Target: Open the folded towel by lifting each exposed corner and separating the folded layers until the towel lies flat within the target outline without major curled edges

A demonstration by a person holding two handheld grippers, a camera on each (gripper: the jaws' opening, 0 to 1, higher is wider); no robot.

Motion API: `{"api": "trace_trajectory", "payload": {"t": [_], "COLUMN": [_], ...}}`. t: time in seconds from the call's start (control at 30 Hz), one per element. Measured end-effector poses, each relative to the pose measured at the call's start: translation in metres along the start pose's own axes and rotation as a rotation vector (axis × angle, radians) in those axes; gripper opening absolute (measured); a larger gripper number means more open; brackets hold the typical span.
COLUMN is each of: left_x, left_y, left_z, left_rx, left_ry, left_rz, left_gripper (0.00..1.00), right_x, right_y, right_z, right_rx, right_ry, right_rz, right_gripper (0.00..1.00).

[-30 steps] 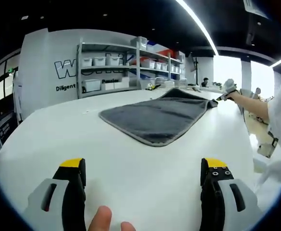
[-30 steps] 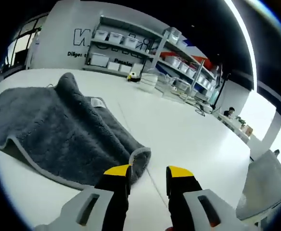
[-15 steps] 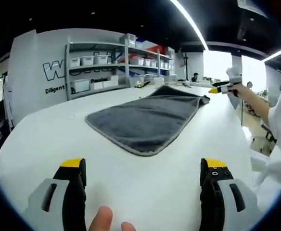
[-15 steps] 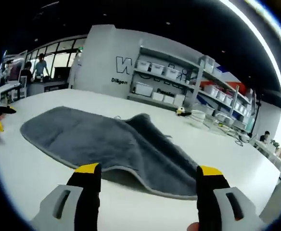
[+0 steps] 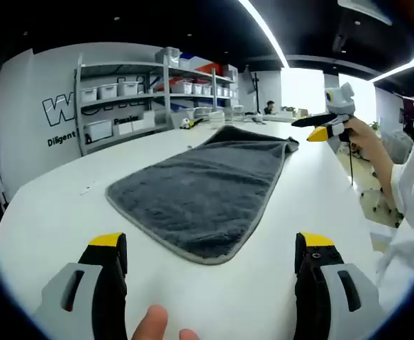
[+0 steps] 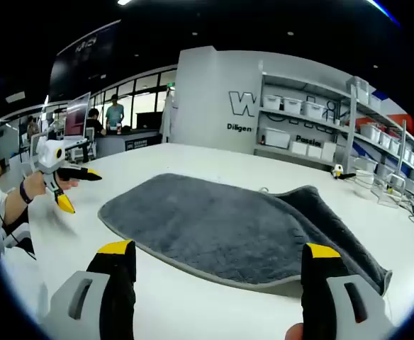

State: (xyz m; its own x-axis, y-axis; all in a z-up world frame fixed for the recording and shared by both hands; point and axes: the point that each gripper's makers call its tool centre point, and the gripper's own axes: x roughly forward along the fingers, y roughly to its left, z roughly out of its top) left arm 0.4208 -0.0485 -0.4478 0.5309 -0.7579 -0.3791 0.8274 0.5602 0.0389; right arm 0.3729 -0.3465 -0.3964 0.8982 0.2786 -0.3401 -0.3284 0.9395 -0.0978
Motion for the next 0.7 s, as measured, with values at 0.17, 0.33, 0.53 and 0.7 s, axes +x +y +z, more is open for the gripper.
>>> {"api": "trace_trajectory", "payload": {"t": [0.17,0.33,0.53,0.7], "left_x": [0.041,0.08,0.107,0.103], "left_y": [0.011,0.033,0.047,0.042], "left_z": [0.025,0.018,-0.005,-0.008], "left_rx": [0.018,-0.003,0.005,-0.032], "left_ry": [-0.027,0.052,0.155,0.123], "left_rz": [-0.066,-0.049,-0.025,-0.012], "left_gripper": [0.91,0.87,0.74,0.62], "right_x": [-0.01,-0.021,-0.034,-0.032], "right_y": [0.006,0.004,0.001,0.001], "right_z": [-0.002,-0.007,-0.009,-0.011], "right_rx": [-0.011,-0.002,0.0,-0.009], "right_ry": [-0.006,-0.003,-0.008,0.003], "right_rz": [0.008,-0.011,-0.031,-0.032], "right_gripper": [0.99,0.99,0.99,0.99]}}
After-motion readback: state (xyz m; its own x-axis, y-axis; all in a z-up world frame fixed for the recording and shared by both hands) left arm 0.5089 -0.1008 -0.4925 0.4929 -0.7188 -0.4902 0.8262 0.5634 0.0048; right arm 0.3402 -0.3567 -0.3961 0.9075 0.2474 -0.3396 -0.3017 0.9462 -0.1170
